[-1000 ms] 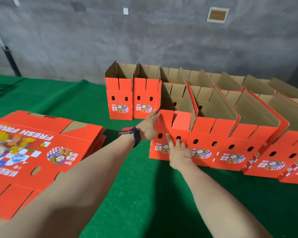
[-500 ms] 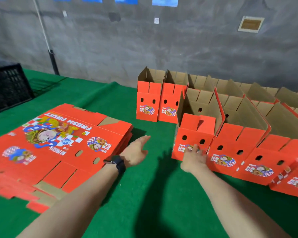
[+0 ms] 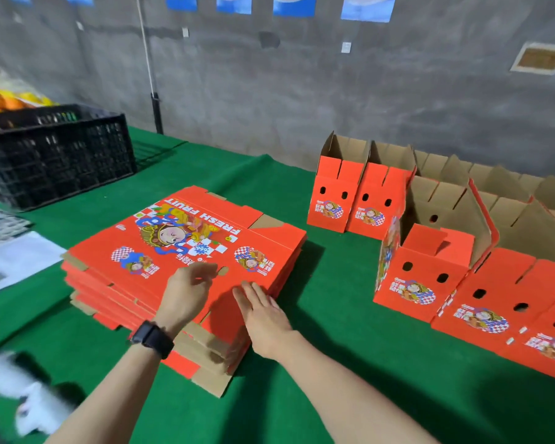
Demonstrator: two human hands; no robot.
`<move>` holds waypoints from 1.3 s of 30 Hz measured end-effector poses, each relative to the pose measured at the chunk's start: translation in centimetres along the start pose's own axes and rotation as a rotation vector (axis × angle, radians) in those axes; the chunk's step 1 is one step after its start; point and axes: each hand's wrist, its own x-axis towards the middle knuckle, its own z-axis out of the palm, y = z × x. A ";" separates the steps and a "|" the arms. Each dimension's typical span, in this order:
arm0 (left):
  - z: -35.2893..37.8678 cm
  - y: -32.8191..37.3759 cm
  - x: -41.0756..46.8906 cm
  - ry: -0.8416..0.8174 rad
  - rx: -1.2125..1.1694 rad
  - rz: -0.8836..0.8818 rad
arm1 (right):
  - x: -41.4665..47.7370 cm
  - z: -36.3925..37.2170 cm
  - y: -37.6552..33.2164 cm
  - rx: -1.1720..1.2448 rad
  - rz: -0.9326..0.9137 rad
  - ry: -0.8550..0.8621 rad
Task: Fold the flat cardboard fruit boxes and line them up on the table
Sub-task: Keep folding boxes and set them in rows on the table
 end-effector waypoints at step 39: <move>-3.7 4.1 -1.0 -0.101 0.124 0.121 | -13.3 -12.2 9.3 -0.373 -0.410 0.776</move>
